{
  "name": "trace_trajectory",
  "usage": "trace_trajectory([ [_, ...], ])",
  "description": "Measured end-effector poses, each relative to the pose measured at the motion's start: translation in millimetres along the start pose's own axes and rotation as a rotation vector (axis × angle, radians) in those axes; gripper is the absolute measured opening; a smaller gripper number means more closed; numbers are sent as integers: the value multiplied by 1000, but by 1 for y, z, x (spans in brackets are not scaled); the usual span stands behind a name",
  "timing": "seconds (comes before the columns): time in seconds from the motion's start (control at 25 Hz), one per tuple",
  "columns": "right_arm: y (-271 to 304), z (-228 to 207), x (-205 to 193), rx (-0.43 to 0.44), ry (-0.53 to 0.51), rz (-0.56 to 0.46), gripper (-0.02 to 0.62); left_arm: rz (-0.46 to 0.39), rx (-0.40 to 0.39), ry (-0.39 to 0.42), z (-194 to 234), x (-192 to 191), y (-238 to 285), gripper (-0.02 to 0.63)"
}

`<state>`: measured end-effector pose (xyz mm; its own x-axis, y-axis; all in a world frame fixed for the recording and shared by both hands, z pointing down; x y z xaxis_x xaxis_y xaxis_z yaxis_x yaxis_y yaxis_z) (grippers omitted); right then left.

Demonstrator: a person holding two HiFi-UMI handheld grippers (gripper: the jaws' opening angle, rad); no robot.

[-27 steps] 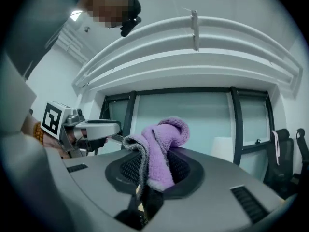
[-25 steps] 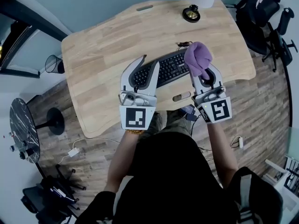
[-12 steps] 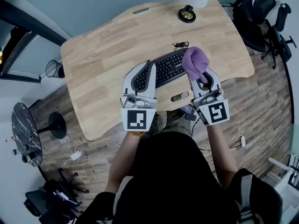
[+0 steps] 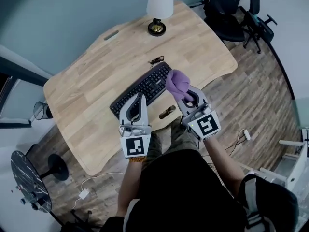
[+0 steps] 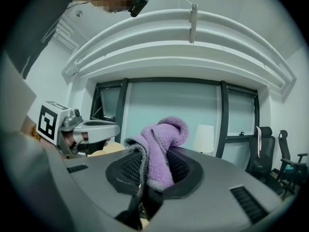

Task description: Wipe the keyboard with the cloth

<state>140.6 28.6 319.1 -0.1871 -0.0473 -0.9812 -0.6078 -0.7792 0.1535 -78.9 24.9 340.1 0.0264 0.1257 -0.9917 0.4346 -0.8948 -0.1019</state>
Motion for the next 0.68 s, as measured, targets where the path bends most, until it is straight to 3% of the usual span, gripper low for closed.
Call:
trace_trajectory([
  [0.16, -16, -11, 5, 24, 22, -13, 71, -5, -28, 121, -19, 24, -2, 25],
  [0.28, -19, -18, 8, 68, 29, -55, 71, -34, 6, 128, -32, 36, 1, 25],
  [0.44, -34, -33, 12, 82, 11, -91, 71, -20, -5, 177, -59, 44, 12, 23],
  [0.68, -98, -64, -6, 88, 47, -103, 71, 9, -43, 208, -137, 54, 21, 23],
])
Point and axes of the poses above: the fingertips, and each gripper's own axes: y forward along the fingers, z to its left, x out of its top, the point moved 10 cm from there along -y, backward along the fingers, and after that the axes turned 7 degrees about x, right-handed, at the moved point
